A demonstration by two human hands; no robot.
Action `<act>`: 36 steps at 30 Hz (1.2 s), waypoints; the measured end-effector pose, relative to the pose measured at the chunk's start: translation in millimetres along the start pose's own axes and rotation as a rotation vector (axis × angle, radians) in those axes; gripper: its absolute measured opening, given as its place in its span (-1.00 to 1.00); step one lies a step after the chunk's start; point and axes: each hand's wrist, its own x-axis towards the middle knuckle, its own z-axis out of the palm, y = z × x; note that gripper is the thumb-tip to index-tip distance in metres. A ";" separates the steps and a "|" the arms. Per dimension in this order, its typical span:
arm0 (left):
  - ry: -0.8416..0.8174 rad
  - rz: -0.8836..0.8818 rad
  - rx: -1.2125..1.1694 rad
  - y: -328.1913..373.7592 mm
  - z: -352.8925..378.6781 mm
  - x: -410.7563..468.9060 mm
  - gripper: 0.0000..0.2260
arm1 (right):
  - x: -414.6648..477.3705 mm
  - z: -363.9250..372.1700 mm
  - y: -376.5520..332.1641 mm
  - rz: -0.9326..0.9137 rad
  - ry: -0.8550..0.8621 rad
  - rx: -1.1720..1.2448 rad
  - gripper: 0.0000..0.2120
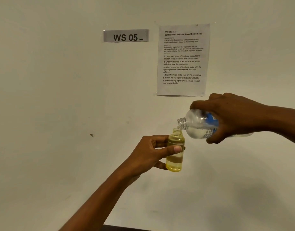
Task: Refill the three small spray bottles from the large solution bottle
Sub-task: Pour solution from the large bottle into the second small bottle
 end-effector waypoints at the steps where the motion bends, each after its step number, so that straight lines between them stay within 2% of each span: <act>1: 0.000 0.000 -0.001 0.0 -0.2 0.1 -0.77 | 0.2 0.2 0.0 0.002 -0.001 -0.002 -0.29; 22: 0.010 -0.006 0.009 -3.9 -0.1 -0.4 -0.72 | 0.7 2.7 0.4 -0.008 0.001 0.019 -0.30; 36: 0.009 -0.004 -0.016 -5.4 0.3 0.4 -0.77 | 3.0 11.0 3.4 -0.009 0.022 0.033 -0.28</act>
